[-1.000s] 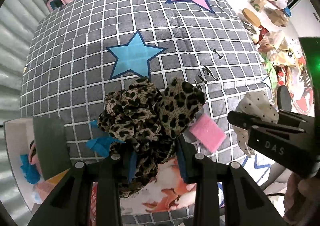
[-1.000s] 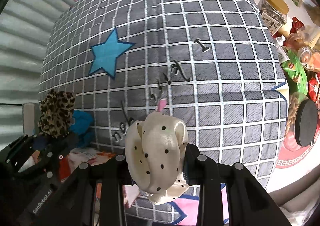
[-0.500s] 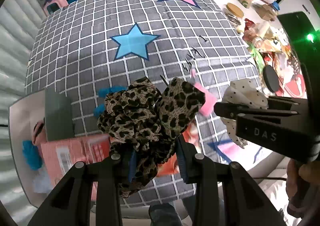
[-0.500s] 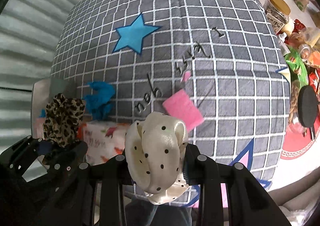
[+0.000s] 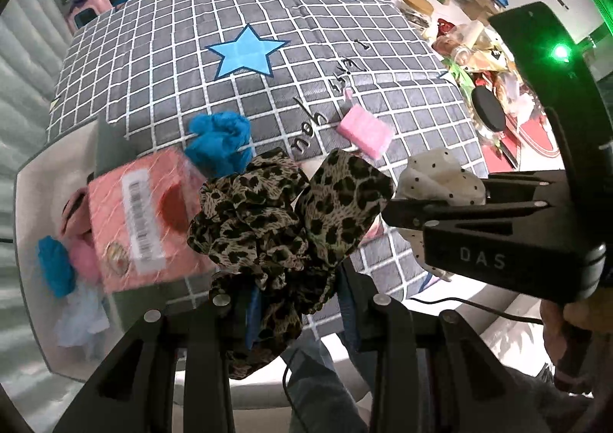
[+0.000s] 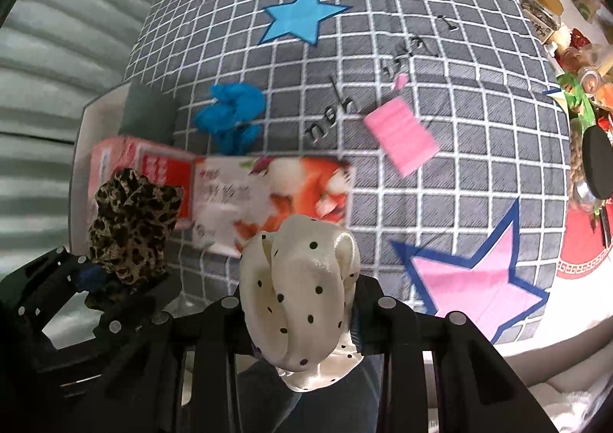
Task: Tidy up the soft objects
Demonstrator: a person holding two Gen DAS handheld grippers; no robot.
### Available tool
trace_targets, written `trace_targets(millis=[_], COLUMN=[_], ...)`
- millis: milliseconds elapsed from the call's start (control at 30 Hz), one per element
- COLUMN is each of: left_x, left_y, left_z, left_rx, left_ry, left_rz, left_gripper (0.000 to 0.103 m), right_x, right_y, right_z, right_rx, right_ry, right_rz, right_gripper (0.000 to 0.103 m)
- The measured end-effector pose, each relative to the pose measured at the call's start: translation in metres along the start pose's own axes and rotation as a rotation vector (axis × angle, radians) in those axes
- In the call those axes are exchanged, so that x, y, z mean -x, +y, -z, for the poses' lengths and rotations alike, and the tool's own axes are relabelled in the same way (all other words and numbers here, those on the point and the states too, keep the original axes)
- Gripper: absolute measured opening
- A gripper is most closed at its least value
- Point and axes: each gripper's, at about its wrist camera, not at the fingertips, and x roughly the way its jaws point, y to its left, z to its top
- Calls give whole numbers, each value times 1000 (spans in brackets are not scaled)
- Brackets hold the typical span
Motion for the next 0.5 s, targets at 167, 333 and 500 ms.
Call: trace_targets(millis=[167, 333, 500], left_x=[14, 31, 43], left_y=[13, 32, 55], left_z=[23, 46, 61], left_rx=[14, 52, 132], left_ry=[-19, -54, -81], left_rz=[-5, -26, -39], left_gripper=[37, 37, 37], right_x=[-2, -5, -8], right_y=[23, 53, 85], right_z=[16, 22, 26], right_rx=[36, 93, 173], right_ry=[15, 34, 54], right_rz=[-15, -34, -36], right_gripper=[34, 34, 34])
